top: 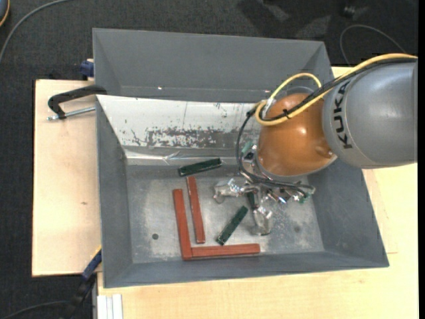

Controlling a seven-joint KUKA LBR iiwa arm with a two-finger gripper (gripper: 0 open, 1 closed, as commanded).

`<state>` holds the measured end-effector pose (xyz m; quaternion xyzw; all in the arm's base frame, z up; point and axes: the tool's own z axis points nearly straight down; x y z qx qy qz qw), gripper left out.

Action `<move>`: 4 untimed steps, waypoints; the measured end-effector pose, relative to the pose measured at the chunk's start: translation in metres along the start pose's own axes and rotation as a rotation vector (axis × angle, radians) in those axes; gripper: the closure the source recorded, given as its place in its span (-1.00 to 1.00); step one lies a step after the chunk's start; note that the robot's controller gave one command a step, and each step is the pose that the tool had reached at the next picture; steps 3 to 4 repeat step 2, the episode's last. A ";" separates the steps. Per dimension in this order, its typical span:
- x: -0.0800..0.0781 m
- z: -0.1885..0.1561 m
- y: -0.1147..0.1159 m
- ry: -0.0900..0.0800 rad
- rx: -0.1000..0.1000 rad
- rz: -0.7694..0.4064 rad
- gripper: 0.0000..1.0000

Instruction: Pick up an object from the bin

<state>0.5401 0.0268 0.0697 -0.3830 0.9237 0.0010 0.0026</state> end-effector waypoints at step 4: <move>0.006 -0.150 -0.012 -0.007 0.010 -0.034 1.00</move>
Offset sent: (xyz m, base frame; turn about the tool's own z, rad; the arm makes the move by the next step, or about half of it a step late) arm 0.0000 0.0000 0.0000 0.0000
